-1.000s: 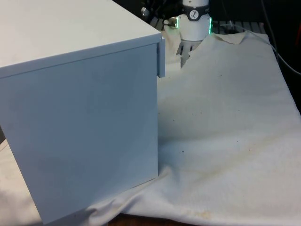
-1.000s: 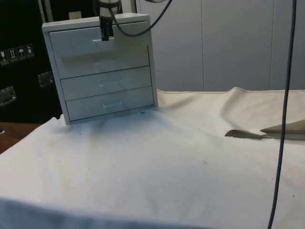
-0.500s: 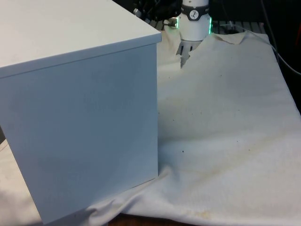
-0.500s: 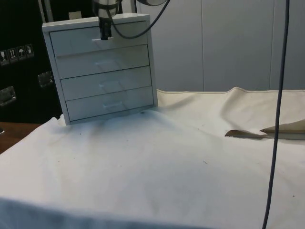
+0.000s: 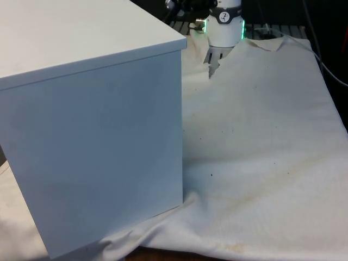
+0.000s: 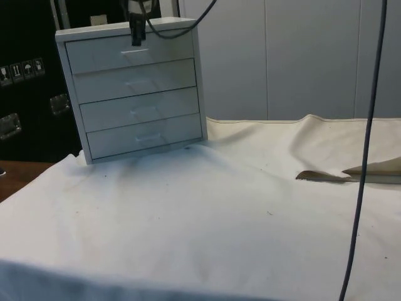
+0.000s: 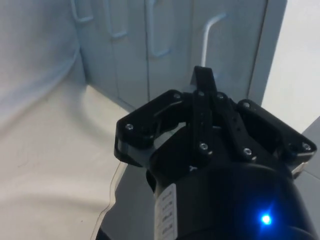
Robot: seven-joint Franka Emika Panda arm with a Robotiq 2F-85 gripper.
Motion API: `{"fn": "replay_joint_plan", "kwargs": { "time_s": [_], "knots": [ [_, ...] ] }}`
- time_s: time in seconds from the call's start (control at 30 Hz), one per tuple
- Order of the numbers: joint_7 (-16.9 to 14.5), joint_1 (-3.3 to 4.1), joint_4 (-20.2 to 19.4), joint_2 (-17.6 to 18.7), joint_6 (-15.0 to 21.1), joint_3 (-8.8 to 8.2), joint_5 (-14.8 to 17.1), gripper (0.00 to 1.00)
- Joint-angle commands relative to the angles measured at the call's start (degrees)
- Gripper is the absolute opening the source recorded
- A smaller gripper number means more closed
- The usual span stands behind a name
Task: Open the drawer, then close it.
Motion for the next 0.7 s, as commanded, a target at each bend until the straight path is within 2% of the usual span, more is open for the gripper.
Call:
{"fn": "replay_joint_plan", "kwargs": {
  "time_s": [0.0, 0.03, 0.07, 0.1, 0.13, 0.33, 0.37, 0.4, 0.63, 0.67],
  "knots": [
    [1.20, 0.52, -1.03, -1.60, -0.74, 0.11, -1.60, 0.00],
    [1.32, 0.57, -1.26, -2.06, -1.20, 0.40, -1.66, 0.00],
    [0.11, 0.06, -0.63, -1.09, -0.74, 0.57, -0.06, 0.00],
    [1.49, 0.57, -1.55, -2.58, -1.55, 0.69, -1.78, 0.00],
    [1.72, 0.63, -1.78, -3.04, -1.89, 0.97, -1.89, 0.00],
    [3.61, 0.57, -3.44, -5.96, -4.47, 3.38, -2.69, 0.00],
    [2.46, 0.23, -2.98, -5.27, -4.13, 3.44, -1.26, 0.00],
    [3.90, 0.52, -3.67, -6.36, -4.81, 3.72, -2.81, 0.00],
    [6.82, 0.46, -5.96, -9.51, -7.39, 6.47, -4.13, 0.00],
    [6.07, 0.23, -5.79, -9.05, -7.10, 6.47, -3.09, 0.00]
  ]
}}
